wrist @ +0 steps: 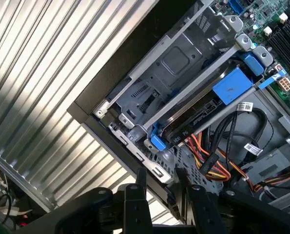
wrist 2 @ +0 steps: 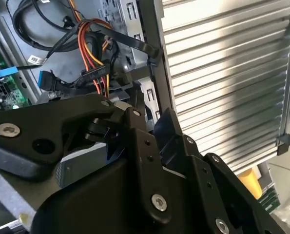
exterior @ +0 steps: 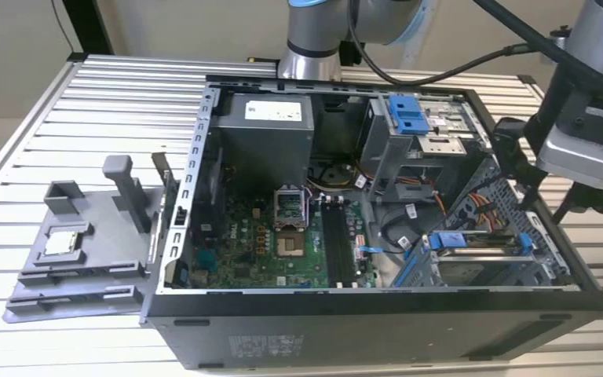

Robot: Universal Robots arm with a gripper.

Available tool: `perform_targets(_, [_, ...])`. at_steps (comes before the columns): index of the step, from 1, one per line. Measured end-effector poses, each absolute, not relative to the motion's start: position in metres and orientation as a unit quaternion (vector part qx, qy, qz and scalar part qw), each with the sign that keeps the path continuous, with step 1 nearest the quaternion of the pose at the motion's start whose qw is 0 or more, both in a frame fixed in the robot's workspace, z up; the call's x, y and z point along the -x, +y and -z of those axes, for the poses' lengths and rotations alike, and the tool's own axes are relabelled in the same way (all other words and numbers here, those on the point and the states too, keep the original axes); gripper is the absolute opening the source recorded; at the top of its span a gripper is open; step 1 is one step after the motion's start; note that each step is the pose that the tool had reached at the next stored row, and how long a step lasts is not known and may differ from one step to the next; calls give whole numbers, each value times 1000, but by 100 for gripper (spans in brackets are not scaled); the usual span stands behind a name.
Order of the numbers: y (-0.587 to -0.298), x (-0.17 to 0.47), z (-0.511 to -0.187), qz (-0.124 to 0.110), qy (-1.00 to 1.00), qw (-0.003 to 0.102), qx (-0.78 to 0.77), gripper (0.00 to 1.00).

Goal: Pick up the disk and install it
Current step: 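Insert the first disk wire, then insert the second disk wire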

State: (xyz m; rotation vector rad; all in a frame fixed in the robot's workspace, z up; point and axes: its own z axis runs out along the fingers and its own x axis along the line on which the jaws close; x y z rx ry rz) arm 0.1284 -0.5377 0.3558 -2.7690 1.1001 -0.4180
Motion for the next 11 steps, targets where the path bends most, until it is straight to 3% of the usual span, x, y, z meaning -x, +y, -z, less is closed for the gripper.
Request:
perform_targets(6, [-530, -128, -354, 145, 340, 65, 927, 100])
perform_targets(11, [-525, -128, -354, 162, 328, 52, 929, 100])
